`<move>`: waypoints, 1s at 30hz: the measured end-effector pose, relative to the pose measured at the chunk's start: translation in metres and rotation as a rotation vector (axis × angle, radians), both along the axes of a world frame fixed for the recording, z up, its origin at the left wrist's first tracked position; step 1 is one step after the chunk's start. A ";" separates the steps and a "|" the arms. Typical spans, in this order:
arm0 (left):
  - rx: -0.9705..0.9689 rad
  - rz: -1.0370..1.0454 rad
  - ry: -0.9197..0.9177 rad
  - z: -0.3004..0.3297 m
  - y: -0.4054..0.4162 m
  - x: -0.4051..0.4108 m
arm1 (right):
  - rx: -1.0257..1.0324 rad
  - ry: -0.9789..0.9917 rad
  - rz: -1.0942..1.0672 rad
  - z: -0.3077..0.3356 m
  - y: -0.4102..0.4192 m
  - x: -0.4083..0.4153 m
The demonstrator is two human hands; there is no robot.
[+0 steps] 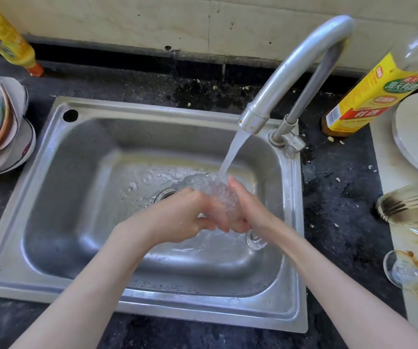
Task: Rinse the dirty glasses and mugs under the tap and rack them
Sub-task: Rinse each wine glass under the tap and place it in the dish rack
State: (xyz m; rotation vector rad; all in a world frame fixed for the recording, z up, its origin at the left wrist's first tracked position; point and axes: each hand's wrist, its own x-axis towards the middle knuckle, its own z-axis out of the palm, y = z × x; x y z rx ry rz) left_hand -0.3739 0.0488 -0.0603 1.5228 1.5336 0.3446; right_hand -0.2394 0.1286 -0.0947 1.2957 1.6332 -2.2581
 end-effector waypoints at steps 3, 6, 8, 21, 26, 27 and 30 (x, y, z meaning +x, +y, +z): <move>0.024 0.134 -0.041 -0.002 -0.001 -0.005 | 0.007 0.010 0.081 0.001 -0.001 -0.001; 0.063 0.514 -0.163 -0.010 -0.003 -0.008 | 0.148 0.065 0.048 -0.003 -0.008 0.000; 0.152 0.659 -0.248 -0.016 -0.004 -0.005 | 0.170 0.073 0.029 -0.002 -0.010 -0.001; 0.067 0.859 -0.761 -0.035 -0.002 0.005 | -0.268 0.226 0.086 -0.002 -0.001 0.000; 0.069 1.157 -0.804 -0.035 0.016 0.003 | 0.272 -0.018 0.230 0.002 -0.006 0.010; 0.054 1.167 -0.880 -0.035 0.019 0.002 | 0.260 -0.027 0.212 0.004 -0.006 0.009; -0.086 1.032 -1.085 -0.035 0.023 0.003 | -0.056 0.054 0.066 0.013 -0.001 0.003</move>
